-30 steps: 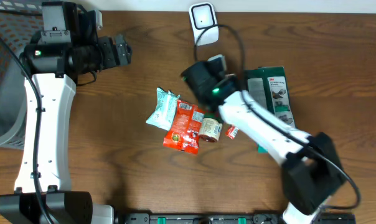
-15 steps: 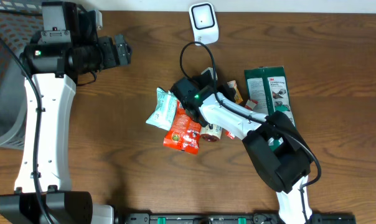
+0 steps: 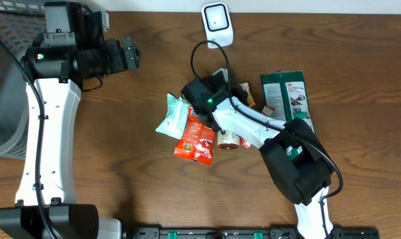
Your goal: Scan the item barcode
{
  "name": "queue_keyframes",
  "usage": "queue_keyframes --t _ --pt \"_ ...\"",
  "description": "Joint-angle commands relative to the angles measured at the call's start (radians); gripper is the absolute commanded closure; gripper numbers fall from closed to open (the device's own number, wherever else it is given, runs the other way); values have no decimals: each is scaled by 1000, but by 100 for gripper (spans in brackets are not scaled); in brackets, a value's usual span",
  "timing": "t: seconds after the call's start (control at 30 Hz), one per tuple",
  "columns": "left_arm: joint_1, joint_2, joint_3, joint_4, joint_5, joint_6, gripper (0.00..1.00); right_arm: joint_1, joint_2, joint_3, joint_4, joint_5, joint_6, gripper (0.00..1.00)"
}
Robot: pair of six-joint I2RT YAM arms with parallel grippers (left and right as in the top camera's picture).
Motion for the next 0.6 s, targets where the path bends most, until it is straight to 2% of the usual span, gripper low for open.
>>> queue_keyframes --t 0.0,0.27,0.57 --pt "0 5 10 -4 12 10 3 -15 -18 67 -1 -21 -23 99" --pt "0 5 10 -4 12 10 3 -79 -10 68 3 -114 -9 99" --pt "0 5 10 -4 12 10 3 -117 -1 64 -14 -115 -3 99"
